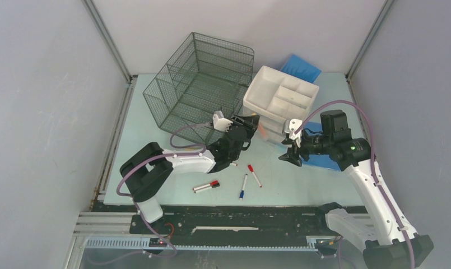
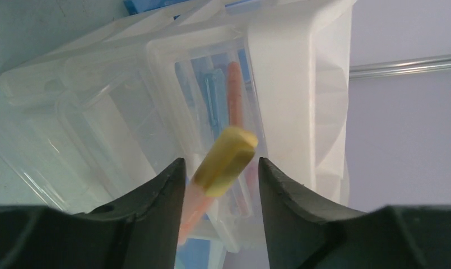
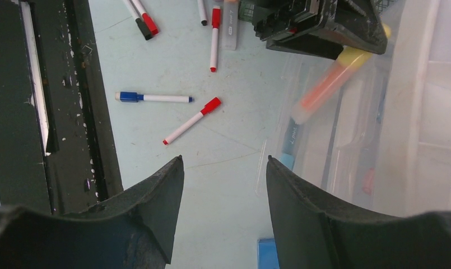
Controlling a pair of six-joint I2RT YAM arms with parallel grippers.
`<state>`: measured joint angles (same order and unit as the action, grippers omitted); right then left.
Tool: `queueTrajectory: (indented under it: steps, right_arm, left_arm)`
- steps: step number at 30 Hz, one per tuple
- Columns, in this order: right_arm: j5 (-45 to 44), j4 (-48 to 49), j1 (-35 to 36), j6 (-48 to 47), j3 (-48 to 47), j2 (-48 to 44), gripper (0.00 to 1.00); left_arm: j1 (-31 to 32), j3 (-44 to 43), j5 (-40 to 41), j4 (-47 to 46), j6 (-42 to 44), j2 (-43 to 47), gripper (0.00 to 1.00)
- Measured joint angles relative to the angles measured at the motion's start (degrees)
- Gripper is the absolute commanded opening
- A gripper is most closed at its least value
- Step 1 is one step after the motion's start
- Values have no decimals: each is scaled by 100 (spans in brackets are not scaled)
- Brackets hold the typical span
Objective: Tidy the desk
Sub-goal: Place the stationery in the drawer.
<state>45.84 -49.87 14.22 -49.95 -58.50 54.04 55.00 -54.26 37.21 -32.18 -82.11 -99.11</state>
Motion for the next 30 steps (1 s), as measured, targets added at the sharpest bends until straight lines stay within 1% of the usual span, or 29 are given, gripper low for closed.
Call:
queueTrajectory:
  steps: [2,8,10,12,16,17,19,23,26,30]
  right_arm:
    - [-15,-2,0,0,0,0,63]
    - [-31,-2,-2,-2,0,0,63]
    - [-26,-4,-24,-11,0,0,63]
    - [-11,-9,-59,-31,0,0,63]
    - [144,-57,-166,-98,0,0,64]
    - [186,-68,-190,-116,0,0,64]
    - [291,-114,-258,-181,0,0,64]
    - [422,-214,-378,-337,0,46,65]
    - [415,-256,-413,-411,0,92,69]
    - [391,-337,-413,-525,0,125,71]
  left_arm:
    - [0,-4,-9,35,-17,-2,67]
    - [0,-11,-55,37,74,4,70]
    - [0,-7,-111,39,225,48,72]
    - [0,20,-184,28,492,197,75]
    - [0,195,-378,-63,1340,780,91]
    - [0,234,-433,-90,1556,920,93]
    - [0,334,-564,-173,2061,1224,99]
    - [-7,566,-925,-297,3099,1731,100]
    - [-55,859,-1268,-326,3899,2116,100]
    - [-280,1440,-1965,-328,4754,2730,100]
